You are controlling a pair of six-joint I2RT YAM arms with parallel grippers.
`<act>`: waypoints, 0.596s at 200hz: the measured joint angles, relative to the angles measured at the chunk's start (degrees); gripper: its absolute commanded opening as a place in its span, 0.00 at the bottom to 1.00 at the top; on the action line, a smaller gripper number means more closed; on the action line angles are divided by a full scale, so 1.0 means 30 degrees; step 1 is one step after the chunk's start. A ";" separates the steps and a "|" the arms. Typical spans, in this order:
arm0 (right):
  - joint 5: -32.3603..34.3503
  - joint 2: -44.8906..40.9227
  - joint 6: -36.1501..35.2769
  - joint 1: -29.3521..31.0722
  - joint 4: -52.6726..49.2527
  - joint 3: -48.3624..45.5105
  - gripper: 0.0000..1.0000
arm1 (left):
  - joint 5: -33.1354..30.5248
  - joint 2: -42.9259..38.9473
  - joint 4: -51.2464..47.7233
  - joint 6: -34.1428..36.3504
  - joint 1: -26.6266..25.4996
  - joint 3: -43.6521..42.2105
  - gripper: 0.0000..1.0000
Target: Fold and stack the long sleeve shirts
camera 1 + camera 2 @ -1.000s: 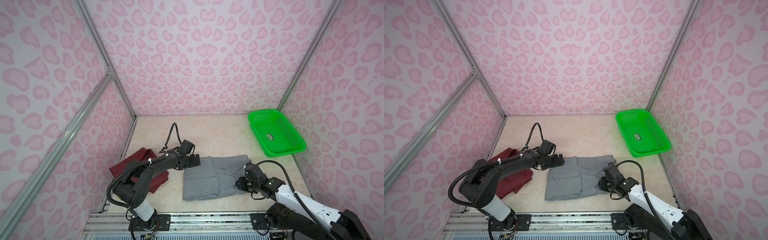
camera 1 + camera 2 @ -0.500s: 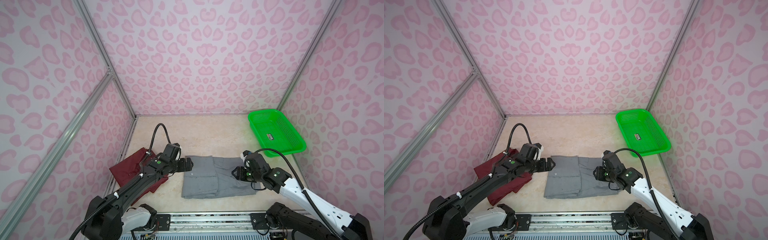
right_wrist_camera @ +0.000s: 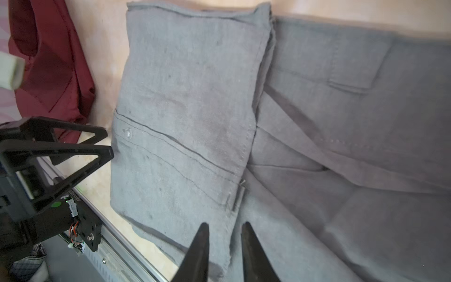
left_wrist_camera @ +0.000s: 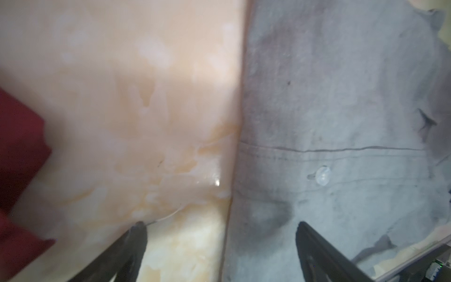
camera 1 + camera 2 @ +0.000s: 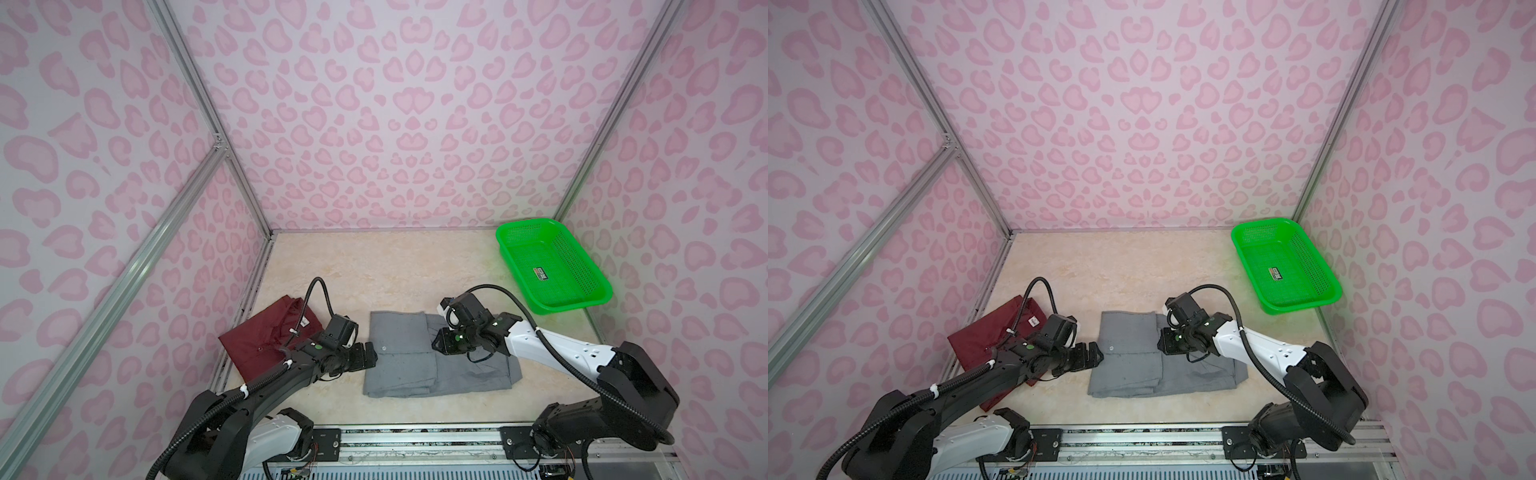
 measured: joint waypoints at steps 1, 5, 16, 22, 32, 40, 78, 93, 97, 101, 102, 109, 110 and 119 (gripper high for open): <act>-0.0007 0.0044 -0.0015 0.0000 0.0022 0.0000 0.23 | 0.0022 0.0007 0.0044 -0.0007 0.0000 0.0000 0.97; -0.0022 0.0138 -0.0051 -0.0015 0.0073 -0.0015 0.23 | 0.0109 0.0080 0.0335 -0.0007 0.0007 -0.0051 0.97; 0.0299 0.0328 -0.0058 -0.0175 0.0393 -0.0175 0.23 | 0.0423 0.0350 0.1260 0.0007 0.0007 -0.0146 0.97; 0.0364 0.0423 -0.0066 -0.0306 0.0648 -0.0335 0.22 | 0.0590 0.0481 0.1749 0.0000 0.0007 -0.0219 0.97; 0.0372 0.0714 -0.0066 -0.0510 0.0969 -0.0539 0.22 | 0.0918 0.0743 0.2623 0.0015 0.0007 -0.0350 0.97; 0.0379 0.1107 -0.0058 -0.0692 0.1195 -0.0685 0.22 | 0.1173 0.0962 0.3300 0.0015 0.0007 -0.0459 0.97; 0.0087 0.2586 -0.0044 -0.0940 0.2288 -0.1100 0.21 | 0.2492 0.2040 0.6244 0.0015 0.0007 -0.0882 0.98; -0.0160 0.2820 -0.0036 -0.0940 0.2951 -0.1166 0.21 | 0.2849 0.2135 0.7111 0.0000 0.0022 -0.1268 0.99; -0.0197 0.2871 -0.0036 -0.0954 0.3133 -0.1202 0.21 | 0.2914 0.2120 0.7344 -0.0007 0.0022 -0.1406 1.00; -0.0204 0.2914 -0.0022 -0.0954 0.3271 -0.1239 0.21 | 0.2958 0.2106 0.7555 -0.0015 0.0022 -0.1523 1.00; -0.0219 0.2922 -0.0015 -0.0954 0.3330 -0.1253 0.21 | 0.2965 0.2098 0.7584 -0.0015 0.0022 -0.1537 1.00; -0.0299 0.2987 0.0109 -0.0954 0.3643 -0.1341 0.21 | 0.3096 0.2055 0.8021 -0.0058 0.0022 -0.1741 0.99; -0.0321 0.2994 0.0138 -0.0954 0.3716 -0.1355 0.21 | 0.3104 0.2047 0.8065 -0.0058 0.0022 -0.1763 0.99; -0.0423 0.3096 0.0160 -0.0954 0.4197 -0.1479 0.21 | 0.3177 0.1923 0.8466 -0.0117 0.0022 -0.2033 0.96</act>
